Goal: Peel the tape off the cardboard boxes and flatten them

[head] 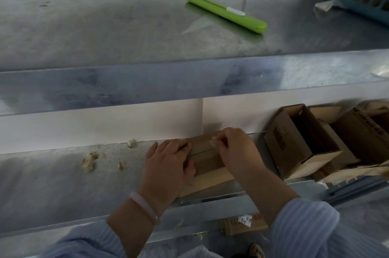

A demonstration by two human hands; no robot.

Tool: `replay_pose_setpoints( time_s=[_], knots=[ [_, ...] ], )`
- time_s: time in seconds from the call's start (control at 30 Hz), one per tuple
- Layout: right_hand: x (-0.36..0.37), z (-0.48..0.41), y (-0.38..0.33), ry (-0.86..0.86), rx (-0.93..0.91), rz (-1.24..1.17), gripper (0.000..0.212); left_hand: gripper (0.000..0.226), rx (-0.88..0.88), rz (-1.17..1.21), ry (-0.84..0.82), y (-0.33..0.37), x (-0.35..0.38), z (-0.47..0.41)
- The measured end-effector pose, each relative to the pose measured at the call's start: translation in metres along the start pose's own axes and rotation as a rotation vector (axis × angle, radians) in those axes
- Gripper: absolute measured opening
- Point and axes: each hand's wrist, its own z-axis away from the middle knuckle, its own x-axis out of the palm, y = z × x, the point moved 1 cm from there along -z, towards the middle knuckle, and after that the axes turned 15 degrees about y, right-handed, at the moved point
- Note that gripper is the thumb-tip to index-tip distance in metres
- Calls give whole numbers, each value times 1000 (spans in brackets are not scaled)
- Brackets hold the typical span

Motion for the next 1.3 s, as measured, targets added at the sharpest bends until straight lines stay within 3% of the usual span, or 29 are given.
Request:
replay_pose_setpoints(
  time_s=[0.17,0.3,0.37,0.43,0.5,0.6,0.87,1.03,1.17,1.23,1.3],
  knots=[
    [-23,-6,18,162,-34,84,13,43,6,12,18,0,-2,-1],
    [-14,2,13,131,-374,121,9,43,23,-12,20,2,-1,-3],
    [-5,8,7,67,-459,129,13,42,29,-23,17,1,0,-4],
    [-2,12,2,-1,-377,75,26,41,35,-34,23,1,1,-3],
    [-3,10,5,-19,-204,-4,17,38,66,-42,37,2,1,-4],
    [-5,9,11,11,-47,-5,25,37,89,-50,51,6,1,-8],
    [-7,-3,11,-60,0,176,13,35,73,-61,75,12,7,-6],
    [-32,-15,29,88,301,-99,11,36,85,-82,73,10,5,-8],
    [-45,-15,45,185,96,70,15,38,84,-78,68,12,5,-9],
    [-41,-11,46,136,-56,86,10,38,84,-75,58,13,6,-10],
    [-37,-9,45,39,-73,88,12,37,89,-62,52,14,8,-10]
  ],
)
